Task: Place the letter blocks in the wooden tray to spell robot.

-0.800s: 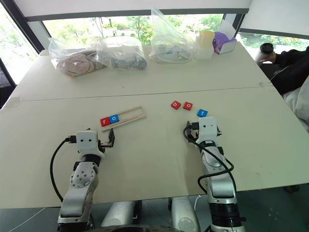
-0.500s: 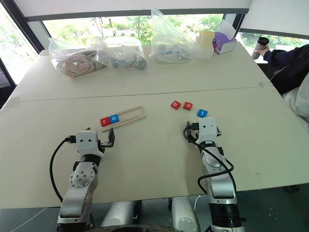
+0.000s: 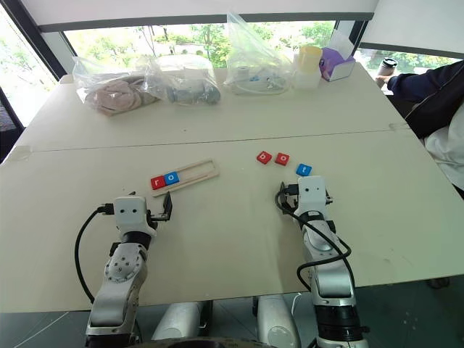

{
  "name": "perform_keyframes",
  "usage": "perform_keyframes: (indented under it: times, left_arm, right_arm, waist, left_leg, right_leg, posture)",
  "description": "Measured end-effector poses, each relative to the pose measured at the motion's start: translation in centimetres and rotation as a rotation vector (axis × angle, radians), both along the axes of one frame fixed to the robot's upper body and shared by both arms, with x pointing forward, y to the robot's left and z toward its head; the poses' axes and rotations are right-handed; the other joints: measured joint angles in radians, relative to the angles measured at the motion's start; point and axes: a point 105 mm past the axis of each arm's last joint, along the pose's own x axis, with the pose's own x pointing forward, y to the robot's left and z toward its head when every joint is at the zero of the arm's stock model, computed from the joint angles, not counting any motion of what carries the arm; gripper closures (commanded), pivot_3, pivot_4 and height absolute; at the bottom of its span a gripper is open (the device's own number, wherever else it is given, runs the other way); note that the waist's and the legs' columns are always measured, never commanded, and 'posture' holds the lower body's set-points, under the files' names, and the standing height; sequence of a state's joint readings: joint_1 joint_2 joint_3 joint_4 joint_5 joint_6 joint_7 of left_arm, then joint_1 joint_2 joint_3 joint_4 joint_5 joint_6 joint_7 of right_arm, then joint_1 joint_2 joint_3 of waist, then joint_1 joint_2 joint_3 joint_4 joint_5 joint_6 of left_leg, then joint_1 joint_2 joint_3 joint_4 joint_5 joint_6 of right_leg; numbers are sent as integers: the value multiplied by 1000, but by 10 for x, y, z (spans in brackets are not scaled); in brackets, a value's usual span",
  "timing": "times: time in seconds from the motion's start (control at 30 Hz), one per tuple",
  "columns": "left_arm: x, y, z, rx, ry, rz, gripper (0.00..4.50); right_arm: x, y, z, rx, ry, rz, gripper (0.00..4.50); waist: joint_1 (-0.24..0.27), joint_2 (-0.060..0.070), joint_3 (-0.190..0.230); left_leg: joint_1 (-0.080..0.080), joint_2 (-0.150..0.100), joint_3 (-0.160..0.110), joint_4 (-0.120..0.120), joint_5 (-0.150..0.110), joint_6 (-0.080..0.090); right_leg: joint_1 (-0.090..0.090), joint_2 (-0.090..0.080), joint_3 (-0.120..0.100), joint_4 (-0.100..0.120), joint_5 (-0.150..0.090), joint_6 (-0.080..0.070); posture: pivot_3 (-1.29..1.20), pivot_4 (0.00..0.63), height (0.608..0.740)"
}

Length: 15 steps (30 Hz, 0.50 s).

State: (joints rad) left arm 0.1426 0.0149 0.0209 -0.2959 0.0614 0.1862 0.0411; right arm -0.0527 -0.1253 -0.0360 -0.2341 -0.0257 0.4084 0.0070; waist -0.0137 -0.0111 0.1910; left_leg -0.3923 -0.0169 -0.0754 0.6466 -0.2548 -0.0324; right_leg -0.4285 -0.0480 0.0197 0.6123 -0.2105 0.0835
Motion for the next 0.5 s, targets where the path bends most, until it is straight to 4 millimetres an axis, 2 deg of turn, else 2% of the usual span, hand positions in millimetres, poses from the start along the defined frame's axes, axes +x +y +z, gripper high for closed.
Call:
perform_keyframes:
  times: [0.5]
  left_arm:
    - [0, 1, 1, 23, -4, -23, 0]
  right_arm:
    - [0, 0, 0, -21, 1, 10, 34]
  waist:
    - [0, 0, 0]
  left_leg:
    - [0, 0, 0, 0, 0, 0]
  right_leg:
    - [0, 0, 0, 0, 0, 0]
  posture:
    - [0, 150, 740]
